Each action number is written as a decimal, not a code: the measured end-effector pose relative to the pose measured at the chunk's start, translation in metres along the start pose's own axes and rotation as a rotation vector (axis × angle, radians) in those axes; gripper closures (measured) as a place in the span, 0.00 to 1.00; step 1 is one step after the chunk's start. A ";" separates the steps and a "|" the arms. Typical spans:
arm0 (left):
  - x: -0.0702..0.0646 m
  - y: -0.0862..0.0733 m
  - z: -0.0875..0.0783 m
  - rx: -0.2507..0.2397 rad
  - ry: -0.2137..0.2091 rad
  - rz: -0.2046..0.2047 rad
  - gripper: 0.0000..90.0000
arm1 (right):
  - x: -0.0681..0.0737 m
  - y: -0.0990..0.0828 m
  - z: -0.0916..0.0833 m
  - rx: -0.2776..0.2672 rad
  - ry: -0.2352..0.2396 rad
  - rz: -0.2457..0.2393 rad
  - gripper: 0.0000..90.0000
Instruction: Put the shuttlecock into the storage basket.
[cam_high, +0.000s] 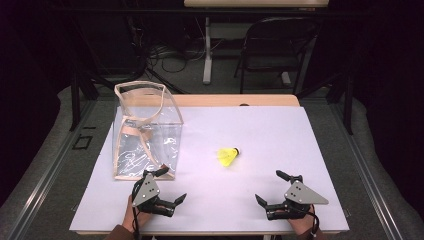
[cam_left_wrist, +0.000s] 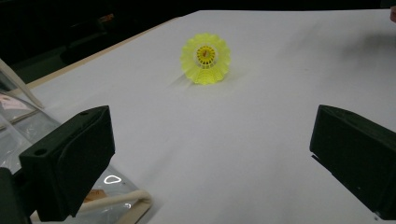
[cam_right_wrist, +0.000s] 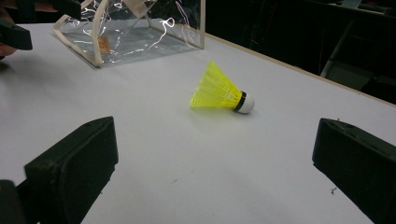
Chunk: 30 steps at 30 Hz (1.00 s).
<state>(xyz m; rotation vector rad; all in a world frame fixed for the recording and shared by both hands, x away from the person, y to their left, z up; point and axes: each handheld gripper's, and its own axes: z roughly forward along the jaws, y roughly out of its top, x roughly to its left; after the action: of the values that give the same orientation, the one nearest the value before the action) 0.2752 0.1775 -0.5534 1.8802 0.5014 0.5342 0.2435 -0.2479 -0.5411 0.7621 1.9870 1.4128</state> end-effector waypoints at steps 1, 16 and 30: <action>0.000 0.000 0.000 0.000 0.000 0.000 0.00 | 0.000 0.000 0.000 0.000 0.000 0.000 0.00; 0.002 0.014 0.019 0.032 -0.053 0.008 0.00 | 0.001 0.000 0.002 0.005 0.010 0.001 0.00; 0.012 0.028 0.041 0.063 -0.092 0.005 0.00 | 0.001 0.000 0.003 0.017 0.018 0.002 0.00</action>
<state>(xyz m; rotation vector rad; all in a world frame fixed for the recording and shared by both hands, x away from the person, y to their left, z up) 0.3113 0.1447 -0.5394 1.9570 0.4575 0.4375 0.2450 -0.2451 -0.5421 0.7612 2.0149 1.4100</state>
